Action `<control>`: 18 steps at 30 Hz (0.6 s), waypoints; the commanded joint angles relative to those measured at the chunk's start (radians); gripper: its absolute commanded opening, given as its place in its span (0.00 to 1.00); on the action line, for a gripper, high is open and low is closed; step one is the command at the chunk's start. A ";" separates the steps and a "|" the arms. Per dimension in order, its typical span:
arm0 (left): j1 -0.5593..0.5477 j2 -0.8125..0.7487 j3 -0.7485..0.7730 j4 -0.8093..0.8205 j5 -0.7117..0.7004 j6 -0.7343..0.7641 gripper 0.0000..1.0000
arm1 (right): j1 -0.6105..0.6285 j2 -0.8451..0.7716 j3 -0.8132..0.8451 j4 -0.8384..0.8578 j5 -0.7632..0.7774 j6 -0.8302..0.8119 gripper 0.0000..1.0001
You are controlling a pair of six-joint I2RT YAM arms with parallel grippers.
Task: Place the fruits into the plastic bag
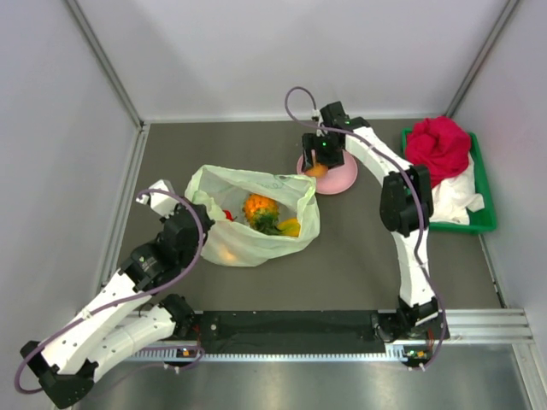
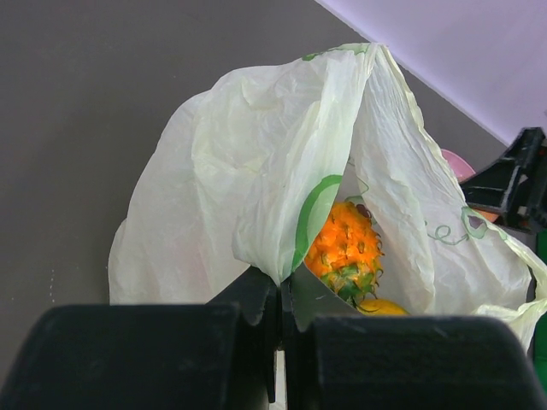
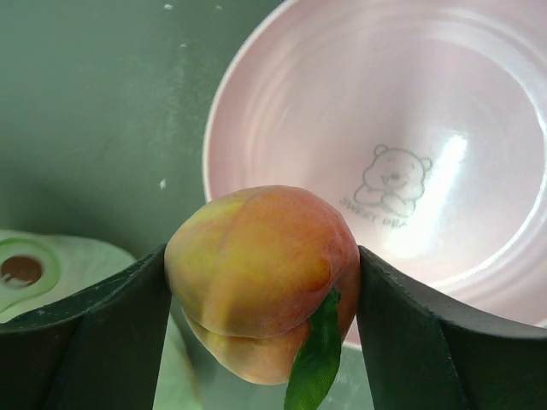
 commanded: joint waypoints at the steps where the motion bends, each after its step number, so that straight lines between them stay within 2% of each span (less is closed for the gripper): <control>1: 0.004 -0.005 -0.006 0.029 -0.003 0.010 0.00 | -0.006 -0.155 -0.024 0.051 -0.023 0.000 0.38; 6: 0.004 0.000 -0.008 0.034 0.007 0.014 0.00 | -0.006 -0.256 -0.017 0.027 0.083 -0.048 0.37; 10: 0.004 -0.005 -0.017 0.041 0.016 0.009 0.00 | -0.005 -0.347 -0.010 0.013 0.110 -0.065 0.36; 15: 0.004 -0.002 -0.017 0.044 0.019 0.006 0.00 | -0.002 -0.474 -0.056 0.069 -0.018 -0.016 0.33; 18: 0.006 0.006 -0.011 0.046 0.027 0.015 0.00 | 0.041 -0.518 -0.091 0.092 -0.077 0.012 0.32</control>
